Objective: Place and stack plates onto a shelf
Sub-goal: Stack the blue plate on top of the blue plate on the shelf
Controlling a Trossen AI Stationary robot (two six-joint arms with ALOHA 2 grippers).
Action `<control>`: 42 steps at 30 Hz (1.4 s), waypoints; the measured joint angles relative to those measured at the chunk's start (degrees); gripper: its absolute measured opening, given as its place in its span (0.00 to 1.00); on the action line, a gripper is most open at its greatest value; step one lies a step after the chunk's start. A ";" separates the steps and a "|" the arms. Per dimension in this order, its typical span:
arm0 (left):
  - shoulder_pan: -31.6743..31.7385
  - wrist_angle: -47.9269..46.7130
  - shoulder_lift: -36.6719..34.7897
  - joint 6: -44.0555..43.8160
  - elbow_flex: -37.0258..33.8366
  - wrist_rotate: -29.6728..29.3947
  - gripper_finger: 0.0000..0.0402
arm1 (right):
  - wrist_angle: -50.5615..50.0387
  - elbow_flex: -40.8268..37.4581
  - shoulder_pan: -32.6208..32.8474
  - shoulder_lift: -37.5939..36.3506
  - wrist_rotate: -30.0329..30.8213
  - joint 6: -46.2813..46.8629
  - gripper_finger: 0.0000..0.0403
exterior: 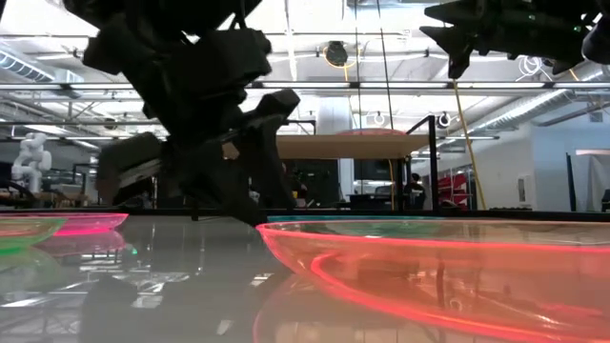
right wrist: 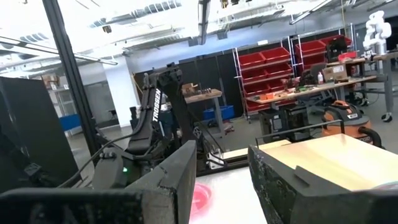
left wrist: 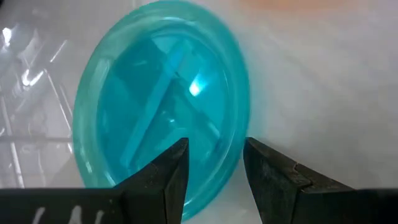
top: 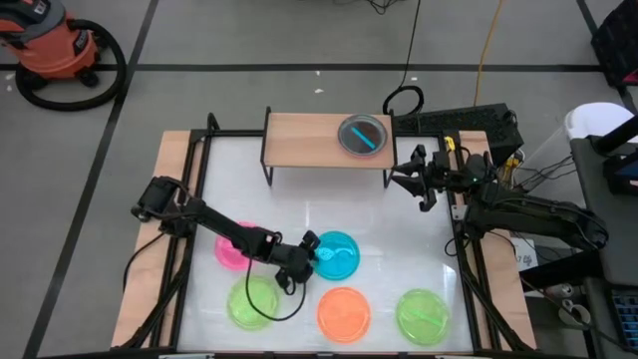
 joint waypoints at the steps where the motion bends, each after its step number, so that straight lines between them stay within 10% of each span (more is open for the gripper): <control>1: 0.34 0.16 0.00 -0.05 0.00 0.00 0.39 | -0.03 0.00 0.00 0.03 0.28 -0.04 0.32; 11: 2.13 -0.01 0.00 0.05 -0.03 0.15 0.38 | 0.03 0.00 0.00 0.22 1.09 -0.06 0.32; 27: 0.84 3.41 -0.12 0.73 -0.07 -0.74 0.04 | -0.04 0.00 0.00 0.22 1.08 -0.06 0.32; 42: 0.45 1.36 -15.17 1.56 -0.09 -2.25 0.01 | -2.32 0.02 -0.02 0.22 1.05 -0.30 0.32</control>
